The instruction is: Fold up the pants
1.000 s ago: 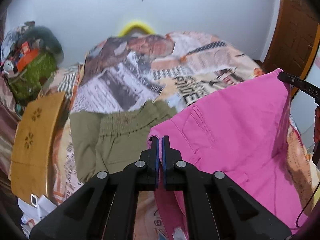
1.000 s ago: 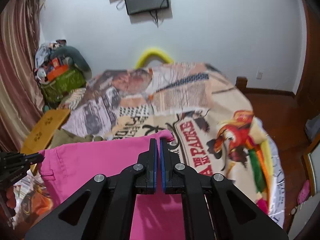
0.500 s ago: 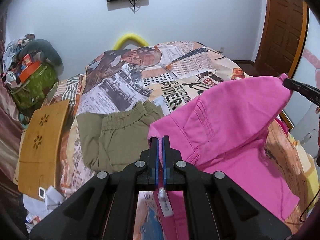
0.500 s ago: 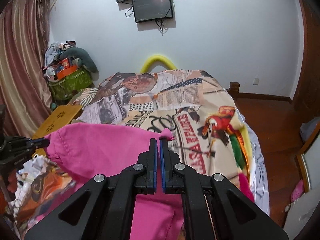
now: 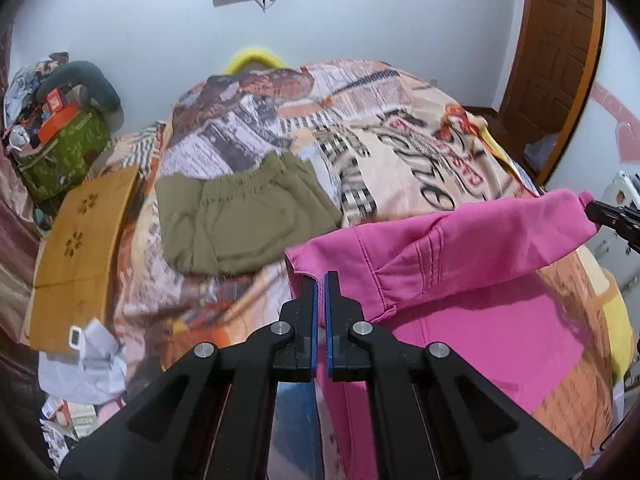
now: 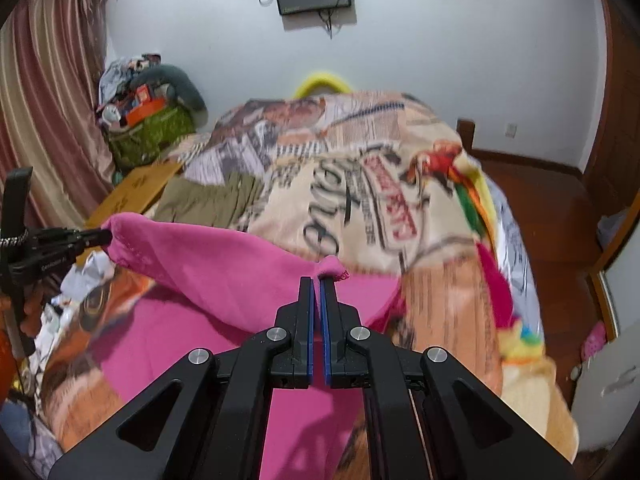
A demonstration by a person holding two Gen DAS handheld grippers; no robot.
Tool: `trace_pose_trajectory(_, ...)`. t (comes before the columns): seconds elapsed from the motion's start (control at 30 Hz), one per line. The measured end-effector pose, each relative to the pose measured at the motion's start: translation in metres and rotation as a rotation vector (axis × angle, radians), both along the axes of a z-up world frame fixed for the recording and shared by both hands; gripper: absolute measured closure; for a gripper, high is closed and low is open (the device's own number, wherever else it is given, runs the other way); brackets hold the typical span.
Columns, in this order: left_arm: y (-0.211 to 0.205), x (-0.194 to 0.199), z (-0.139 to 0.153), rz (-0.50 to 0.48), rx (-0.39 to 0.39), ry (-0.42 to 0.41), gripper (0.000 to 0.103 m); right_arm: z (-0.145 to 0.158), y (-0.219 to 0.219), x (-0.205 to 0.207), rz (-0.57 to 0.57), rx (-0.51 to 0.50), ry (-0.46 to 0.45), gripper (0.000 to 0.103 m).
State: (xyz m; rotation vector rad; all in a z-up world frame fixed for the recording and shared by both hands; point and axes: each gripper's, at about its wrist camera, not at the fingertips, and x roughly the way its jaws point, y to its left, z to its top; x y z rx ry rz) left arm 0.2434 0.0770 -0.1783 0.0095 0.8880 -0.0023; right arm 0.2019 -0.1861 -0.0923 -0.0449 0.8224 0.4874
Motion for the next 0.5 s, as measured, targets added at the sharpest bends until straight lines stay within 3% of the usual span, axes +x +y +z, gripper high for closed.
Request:
trace_pose_trajectory(0.3,-0.009,-0.036,-0.05,-0.037,-0.006,0.126,0.1,-0.047,-0.015,-0.042,-0.026,-0.009,0.121,0.1)
trace_pose_trajectory(0.5,-0.007,-0.053,-0.066,-0.028,-0.014,0.163,0.1,-0.064,-0.021,-0.059,-0.043,-0.011,0.174,0.1)
